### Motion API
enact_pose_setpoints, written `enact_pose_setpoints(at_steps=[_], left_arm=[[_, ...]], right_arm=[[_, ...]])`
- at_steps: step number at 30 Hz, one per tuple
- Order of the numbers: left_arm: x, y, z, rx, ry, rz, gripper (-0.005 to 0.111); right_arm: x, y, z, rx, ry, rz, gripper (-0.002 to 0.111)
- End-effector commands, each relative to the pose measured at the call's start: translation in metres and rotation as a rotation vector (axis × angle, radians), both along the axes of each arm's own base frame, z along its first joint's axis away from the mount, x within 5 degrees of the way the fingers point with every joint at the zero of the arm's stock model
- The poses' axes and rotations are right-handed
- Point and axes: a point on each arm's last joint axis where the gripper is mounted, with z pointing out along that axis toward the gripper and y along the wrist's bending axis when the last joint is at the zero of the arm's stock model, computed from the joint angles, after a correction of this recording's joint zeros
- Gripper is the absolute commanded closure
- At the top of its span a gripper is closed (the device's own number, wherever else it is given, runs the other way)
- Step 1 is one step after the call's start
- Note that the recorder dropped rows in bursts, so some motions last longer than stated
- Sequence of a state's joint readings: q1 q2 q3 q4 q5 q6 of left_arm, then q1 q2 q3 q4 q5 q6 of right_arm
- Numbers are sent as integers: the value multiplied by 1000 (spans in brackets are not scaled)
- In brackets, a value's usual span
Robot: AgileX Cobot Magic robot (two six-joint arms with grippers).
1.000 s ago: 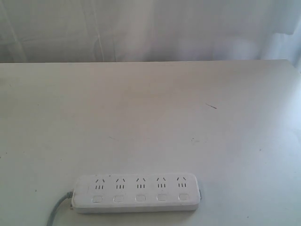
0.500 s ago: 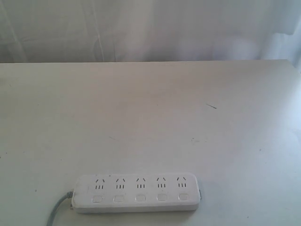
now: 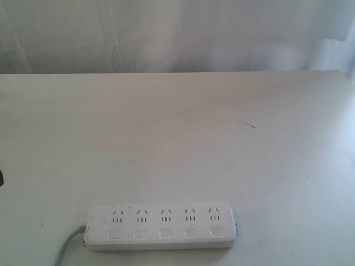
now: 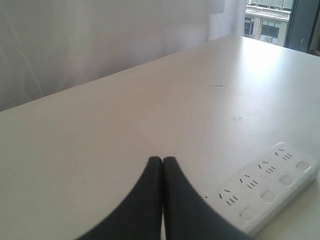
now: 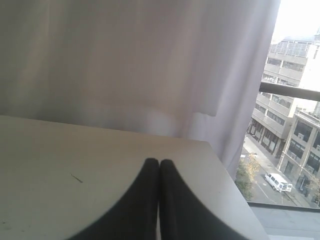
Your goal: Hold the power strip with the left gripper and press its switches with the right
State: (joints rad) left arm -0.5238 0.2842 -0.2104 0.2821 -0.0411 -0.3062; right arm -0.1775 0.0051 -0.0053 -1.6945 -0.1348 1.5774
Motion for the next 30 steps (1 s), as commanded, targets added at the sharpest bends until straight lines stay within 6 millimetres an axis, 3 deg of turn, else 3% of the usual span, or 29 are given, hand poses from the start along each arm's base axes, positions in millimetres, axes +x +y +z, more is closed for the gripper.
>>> enact_pose_setpoints(at_steps=[1,6,10,12,14,16,21,24,30], left_arm=[[0,1,-3,-6,23,8,107],[-2,8,-14,-41,151,99,107],[-1,19,-29,-400,125,284,107],[-1,23,-39,-445,71,327,107],[-4,26,-44,-448,19,360,107],[-6,31,-53,-373,78,429,107],[-10,40,-54,-200,16,535,107],[-12,50,-64,-75,85,658,107],[-14,50,-68,-124,147,669,107]], right_arm=[[0,0,-2,5,1,-2,108],[0,0,-2,5,1,-2,108],[0,0,-2,5,1,0,108],[0,0,-2,5,1,0,108],[0,0,-2,5,1,0,108],[0,0,-2,5,1,0,108],[0,0,-2,5,1,-2,108],[0,0,-2,5,1,-2,108],[0,0,-2,5,1,-2,108]])
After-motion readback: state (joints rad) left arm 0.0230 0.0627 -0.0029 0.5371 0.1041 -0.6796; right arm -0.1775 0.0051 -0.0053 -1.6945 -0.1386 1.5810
